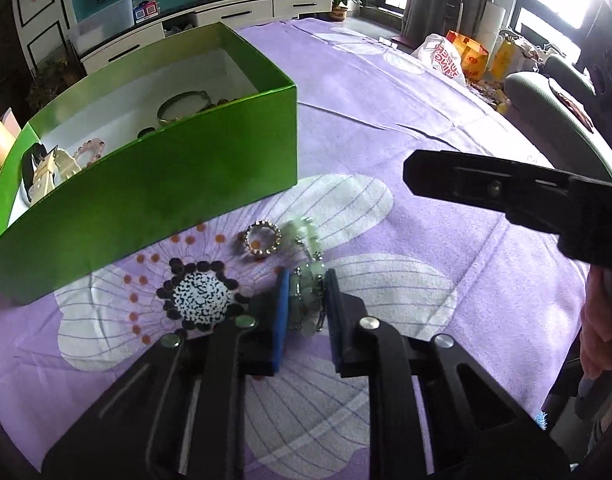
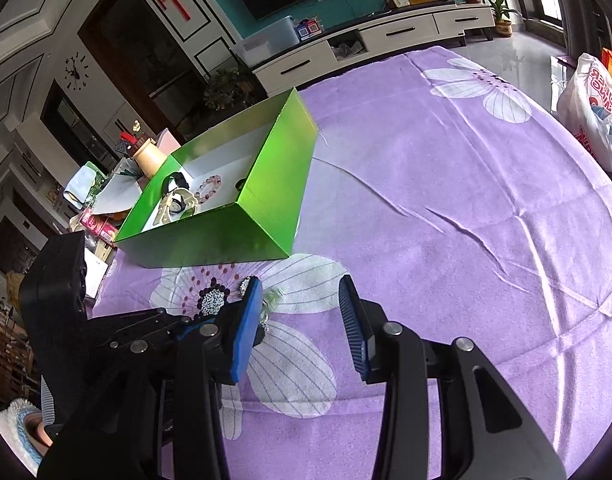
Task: Organize jewelry
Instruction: 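Grasp the green jade bead bracelet with the left tool while the right tool reaches for a silver ring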
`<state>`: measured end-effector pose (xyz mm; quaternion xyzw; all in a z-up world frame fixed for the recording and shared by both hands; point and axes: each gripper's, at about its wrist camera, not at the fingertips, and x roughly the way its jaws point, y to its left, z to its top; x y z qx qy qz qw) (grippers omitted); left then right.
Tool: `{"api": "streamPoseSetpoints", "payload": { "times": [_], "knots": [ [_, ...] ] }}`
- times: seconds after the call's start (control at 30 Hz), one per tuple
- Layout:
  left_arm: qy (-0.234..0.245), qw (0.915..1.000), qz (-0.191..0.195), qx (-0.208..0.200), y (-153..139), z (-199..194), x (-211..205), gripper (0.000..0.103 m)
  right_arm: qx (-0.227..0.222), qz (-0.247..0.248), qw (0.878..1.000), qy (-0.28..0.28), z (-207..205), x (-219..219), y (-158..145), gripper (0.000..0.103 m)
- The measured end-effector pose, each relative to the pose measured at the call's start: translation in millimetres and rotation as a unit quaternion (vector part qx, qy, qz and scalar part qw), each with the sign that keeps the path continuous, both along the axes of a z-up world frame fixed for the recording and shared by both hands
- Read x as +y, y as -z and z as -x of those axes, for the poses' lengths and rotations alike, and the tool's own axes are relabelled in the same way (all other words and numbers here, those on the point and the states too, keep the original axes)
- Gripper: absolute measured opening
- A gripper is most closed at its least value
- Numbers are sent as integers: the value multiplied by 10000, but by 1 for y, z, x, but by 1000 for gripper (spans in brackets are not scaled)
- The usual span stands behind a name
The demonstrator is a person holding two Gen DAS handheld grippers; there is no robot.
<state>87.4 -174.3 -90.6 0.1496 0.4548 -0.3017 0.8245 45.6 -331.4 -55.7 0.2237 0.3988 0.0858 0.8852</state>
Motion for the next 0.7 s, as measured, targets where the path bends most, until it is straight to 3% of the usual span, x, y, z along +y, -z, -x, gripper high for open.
{"api": "streamPoseSetpoints", "payload": {
  "times": [0.2,0.4,0.7],
  "knots": [
    [-303,9979,471,326,-4,2,29,12,62,110,9996,-241,-1,11,4,40],
    [-781,9919,923,397,-20,1,77,12,163,410,9964,-720,-9,42,11,40],
    [-1478,9806,1234,359,-29,-8,138,12,189,1100,9882,-1052,-37,88,20,40]
  ]
}}
